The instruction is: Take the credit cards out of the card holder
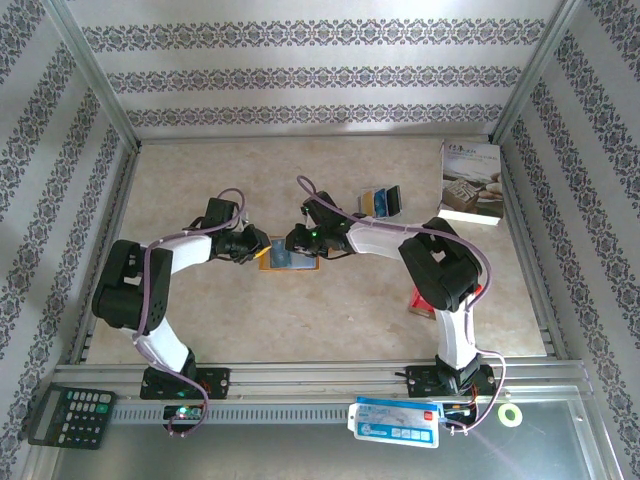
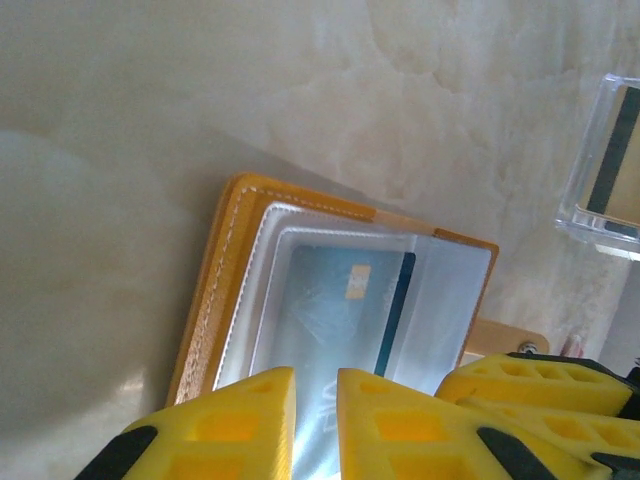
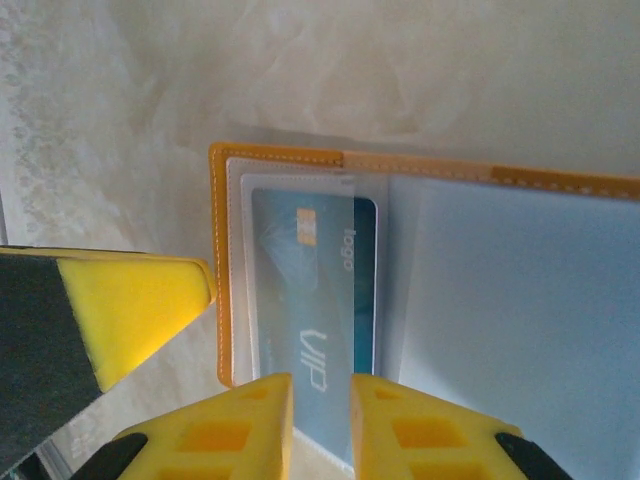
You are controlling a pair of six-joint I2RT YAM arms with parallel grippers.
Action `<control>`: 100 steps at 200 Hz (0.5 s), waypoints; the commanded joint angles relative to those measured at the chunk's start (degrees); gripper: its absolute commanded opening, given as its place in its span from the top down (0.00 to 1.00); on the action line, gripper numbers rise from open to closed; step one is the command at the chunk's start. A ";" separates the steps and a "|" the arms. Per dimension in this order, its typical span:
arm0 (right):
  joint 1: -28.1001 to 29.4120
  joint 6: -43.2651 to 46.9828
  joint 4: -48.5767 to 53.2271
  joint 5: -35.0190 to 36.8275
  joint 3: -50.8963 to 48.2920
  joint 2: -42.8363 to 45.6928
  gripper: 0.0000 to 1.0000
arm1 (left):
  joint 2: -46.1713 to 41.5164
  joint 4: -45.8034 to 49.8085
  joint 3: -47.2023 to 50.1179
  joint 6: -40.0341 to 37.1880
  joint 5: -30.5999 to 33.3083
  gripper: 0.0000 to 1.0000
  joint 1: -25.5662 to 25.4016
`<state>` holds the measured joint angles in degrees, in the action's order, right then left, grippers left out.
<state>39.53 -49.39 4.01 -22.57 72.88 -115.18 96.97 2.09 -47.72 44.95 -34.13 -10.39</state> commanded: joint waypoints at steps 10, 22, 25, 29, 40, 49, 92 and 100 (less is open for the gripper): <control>0.08 -0.18 1.05 0.05 1.98 -2.01 0.78 | 1.49 1.80 -1.58 -1.24 1.08 0.86 -0.81; -0.04 -0.18 1.02 -0.42 2.24 -2.56 0.80 | 1.90 1.43 -1.44 -0.90 1.17 0.87 -0.83; -0.02 -0.18 1.05 -0.53 2.26 -2.71 0.80 | 2.03 1.43 -1.47 -0.85 1.28 0.87 -0.85; -0.05 -0.18 1.02 -0.67 2.35 -2.79 0.80 | 2.15 1.40 -1.36 -0.89 1.43 0.87 -0.81; -0.05 -0.05 1.07 -0.72 2.48 -3.10 0.81 | 2.35 1.67 -1.37 -0.89 1.92 0.88 -0.85; -0.11 -0.01 1.12 -0.68 2.53 -3.22 0.81 | 2.32 1.91 -1.23 -0.94 2.30 0.89 -0.85; -0.24 0.28 1.85 -0.83 2.78 -4.25 0.82 | 2.89 1.91 -0.49 -0.66 2.95 0.90 -0.82; -0.35 0.37 1.99 -0.98 2.87 -4.35 0.82 | 3.09 2.03 -0.41 -0.67 2.93 0.90 -0.82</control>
<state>39.51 -49.36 4.58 -22.63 74.17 -117.97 98.76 2.39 -48.03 44.97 -32.34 -10.55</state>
